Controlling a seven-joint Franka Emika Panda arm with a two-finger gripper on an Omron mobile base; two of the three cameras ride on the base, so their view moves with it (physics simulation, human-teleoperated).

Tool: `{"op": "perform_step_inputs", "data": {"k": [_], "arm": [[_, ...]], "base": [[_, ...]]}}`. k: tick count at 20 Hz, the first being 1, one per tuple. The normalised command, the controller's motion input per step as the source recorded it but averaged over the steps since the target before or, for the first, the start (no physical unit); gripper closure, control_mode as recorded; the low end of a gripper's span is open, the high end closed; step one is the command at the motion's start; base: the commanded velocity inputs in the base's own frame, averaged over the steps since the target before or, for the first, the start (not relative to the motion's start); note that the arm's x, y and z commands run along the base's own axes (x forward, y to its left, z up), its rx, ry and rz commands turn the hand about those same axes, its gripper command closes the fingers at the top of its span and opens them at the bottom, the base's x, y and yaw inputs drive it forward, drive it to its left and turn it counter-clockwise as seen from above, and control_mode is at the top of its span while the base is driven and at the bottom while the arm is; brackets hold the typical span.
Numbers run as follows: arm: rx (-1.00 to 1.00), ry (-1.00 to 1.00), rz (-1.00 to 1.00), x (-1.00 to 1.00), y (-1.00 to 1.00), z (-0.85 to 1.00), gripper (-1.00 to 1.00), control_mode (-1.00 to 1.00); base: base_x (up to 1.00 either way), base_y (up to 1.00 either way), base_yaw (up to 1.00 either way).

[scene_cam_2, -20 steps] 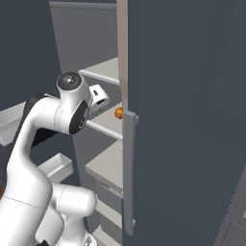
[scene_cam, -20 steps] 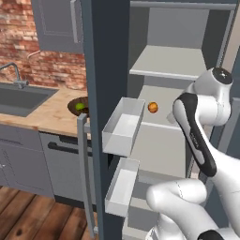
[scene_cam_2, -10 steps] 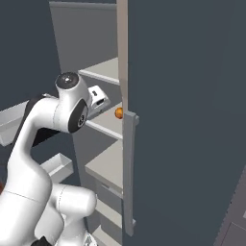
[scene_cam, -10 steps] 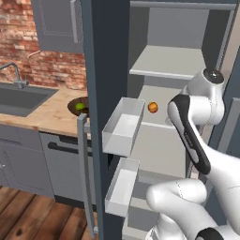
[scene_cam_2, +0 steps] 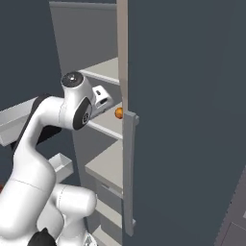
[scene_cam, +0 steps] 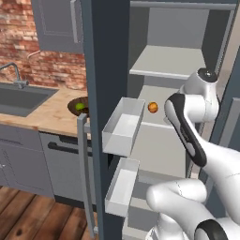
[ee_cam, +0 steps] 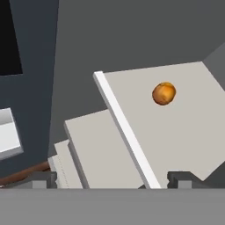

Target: Take the sweet potato, peach, and lime from the freezer and place them in the bowl on the counter.

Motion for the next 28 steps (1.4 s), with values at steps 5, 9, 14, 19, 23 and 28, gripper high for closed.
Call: {"op": "perform_step_inputs", "data": {"k": [5,9,14,19,23,28], "arm": [[0.00,0.04,0.00,0.25,-0.09,-0.17,-1.00,-1.00],[0.00,0.03,0.00,0.30,0.00,-0.09,-1.00,-1.00],[0.00,0.00,0.00,0.23,0.00,-0.11,-1.00,-1.00],[0.00,0.00,0.00,0.24,0.00,-0.14,-1.00,-1.00],[0.00,0.00,0.00,0.27,0.00,-0.16,-1.00,-1.00],[0.02,-0.01,0.00,0.18,0.00,-0.12,-1.00,-1.00]], "base": [[0.00,0.00,0.00],[0.00,0.00,0.00],[0.00,0.00,0.00],[0.00,0.00,0.00],[0.00,0.00,0.00],[0.00,0.00,0.00]]}}
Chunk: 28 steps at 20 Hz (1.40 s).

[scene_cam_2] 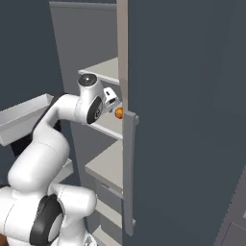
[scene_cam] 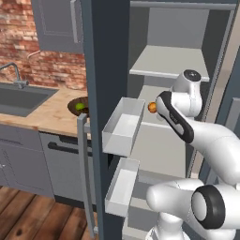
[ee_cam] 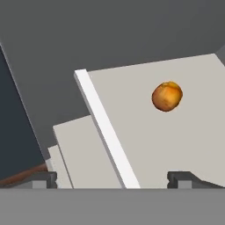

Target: Take the sweet potato, peach, and lime from the freezer and place them in the bowl on the counter.

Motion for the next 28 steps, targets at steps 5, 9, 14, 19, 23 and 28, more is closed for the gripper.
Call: {"op": "perform_step_inputs", "data": {"k": [5,9,14,19,23,28], "arm": [[0.01,-0.04,0.00,0.11,0.00,-0.02,-1.00,-1.00],[0.00,-0.01,0.00,0.14,0.00,0.00,-1.00,-1.00],[0.00,0.02,0.00,0.18,-0.04,0.00,-1.00,-1.00],[0.04,0.00,0.00,0.12,-0.15,-0.07,-1.00,-1.00],[0.10,0.00,0.00,0.03,-0.13,-0.11,-1.00,-1.00],[0.12,0.00,0.00,0.00,-0.09,-0.14,-1.00,-1.00]], "base": [[0.00,0.00,0.00],[0.00,0.00,0.00],[0.00,0.00,0.00],[0.00,0.00,0.00],[0.00,0.00,0.00],[0.00,0.00,0.00]]}}
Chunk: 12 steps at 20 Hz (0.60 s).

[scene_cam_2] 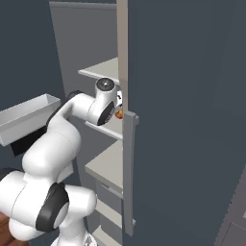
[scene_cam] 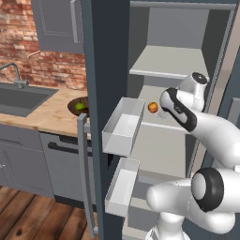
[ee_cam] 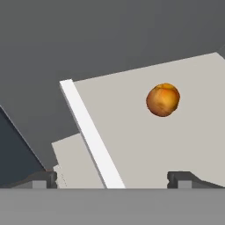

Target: Take the sweet potato, peach, and lime from the freezer and place them in the bowl on the counter.

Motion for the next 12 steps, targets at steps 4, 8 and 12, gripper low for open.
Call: {"op": "perform_step_inputs", "data": {"k": [4,8,12], "arm": [[0.09,0.00,0.00,0.02,-0.02,-0.04,-1.00,-1.00],[0.00,0.00,0.00,0.16,0.00,0.00,-1.00,-1.00],[0.00,0.00,0.00,0.24,0.00,-0.01,-1.00,-1.00]], "base": [[0.00,0.00,0.00],[0.00,0.00,0.00],[0.00,0.00,0.00]]}}
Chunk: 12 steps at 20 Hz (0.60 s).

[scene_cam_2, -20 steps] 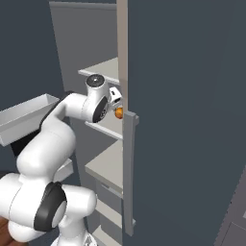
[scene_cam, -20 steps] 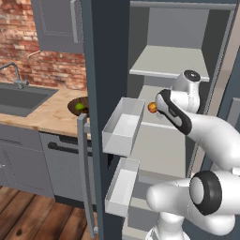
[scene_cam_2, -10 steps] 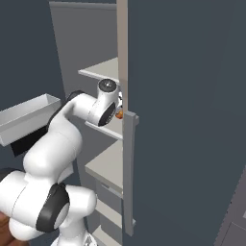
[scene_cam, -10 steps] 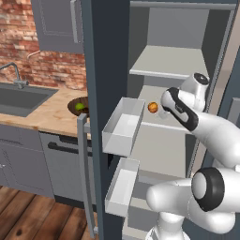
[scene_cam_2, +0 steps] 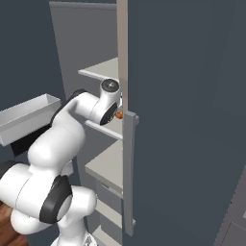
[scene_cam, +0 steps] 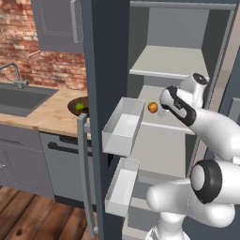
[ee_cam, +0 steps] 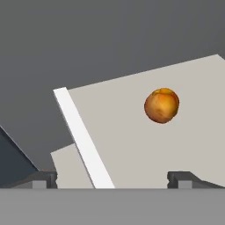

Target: Take the sweet potato, peach, and lime from the freezer and place them in the bowl on the counter.

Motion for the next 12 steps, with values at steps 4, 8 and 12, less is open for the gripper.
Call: {"op": "perform_step_inputs", "data": {"k": [4,8,12], "arm": [[0.00,0.00,0.00,0.18,0.00,-0.07,-1.00,-1.00],[0.00,0.00,0.00,0.09,0.00,-0.07,-1.00,-1.00],[0.00,0.00,0.00,0.22,0.00,-0.12,-1.00,-1.00]], "base": [[0.00,0.00,0.00],[0.00,0.00,0.00],[0.00,0.00,0.00]]}}
